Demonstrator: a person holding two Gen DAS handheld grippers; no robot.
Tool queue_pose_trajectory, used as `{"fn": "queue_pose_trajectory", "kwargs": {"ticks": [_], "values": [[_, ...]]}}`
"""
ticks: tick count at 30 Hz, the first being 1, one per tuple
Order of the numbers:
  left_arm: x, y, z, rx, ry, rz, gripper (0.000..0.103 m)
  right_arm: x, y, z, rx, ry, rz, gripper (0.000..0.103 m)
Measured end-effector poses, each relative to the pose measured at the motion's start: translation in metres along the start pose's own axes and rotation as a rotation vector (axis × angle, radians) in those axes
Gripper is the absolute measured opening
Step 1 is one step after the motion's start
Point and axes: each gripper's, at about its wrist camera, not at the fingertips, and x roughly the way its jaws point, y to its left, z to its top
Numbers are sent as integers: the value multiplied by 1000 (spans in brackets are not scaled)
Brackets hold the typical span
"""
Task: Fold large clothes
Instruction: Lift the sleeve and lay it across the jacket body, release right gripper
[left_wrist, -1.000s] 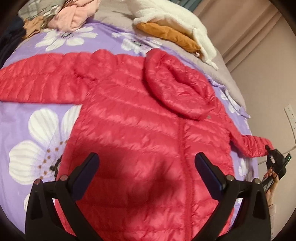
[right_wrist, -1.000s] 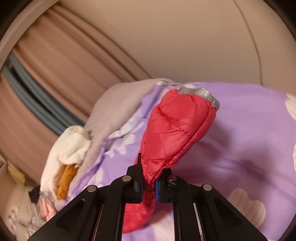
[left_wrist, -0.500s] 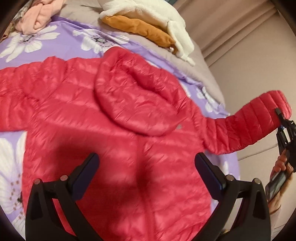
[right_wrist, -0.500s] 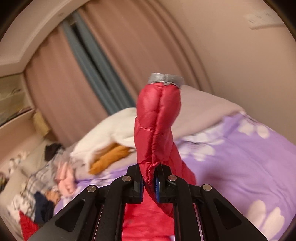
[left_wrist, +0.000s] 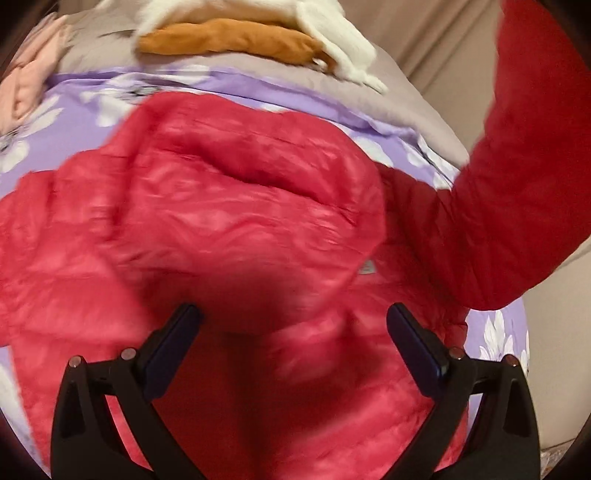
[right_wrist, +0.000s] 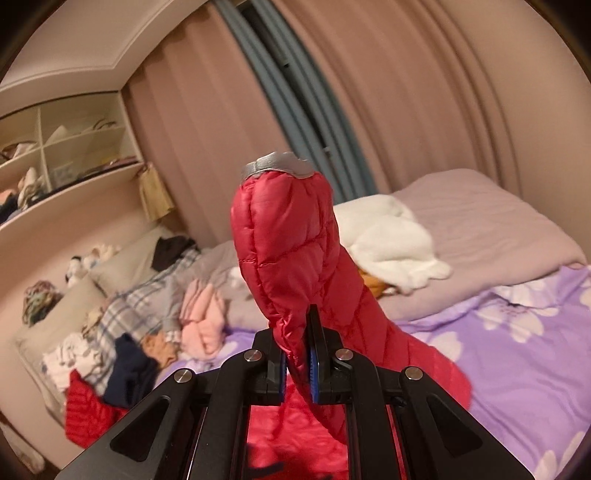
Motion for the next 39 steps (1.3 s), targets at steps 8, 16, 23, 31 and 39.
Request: {"fn": "queue_pose_trajectory", "kwargs": {"ticks": [8,16,23,31,39], "values": [[34,-2,-12,63,49,50,101,31,10,-9,-53,86,-26,11],[-48,76,-31,-177,-62,-116,100,91,26,-38,-119,220,-34,11],[-102,152,-32,-321,-184,-88,100,149,50,-87,-214,370,-18,12],[-122,198,-31,-410,-229,-47,100,188,74,-145,-353,471,-58,12],[-126,186,-12,-414,-235,-135,100,202,71,-184,-340,547,-44,12]]}}
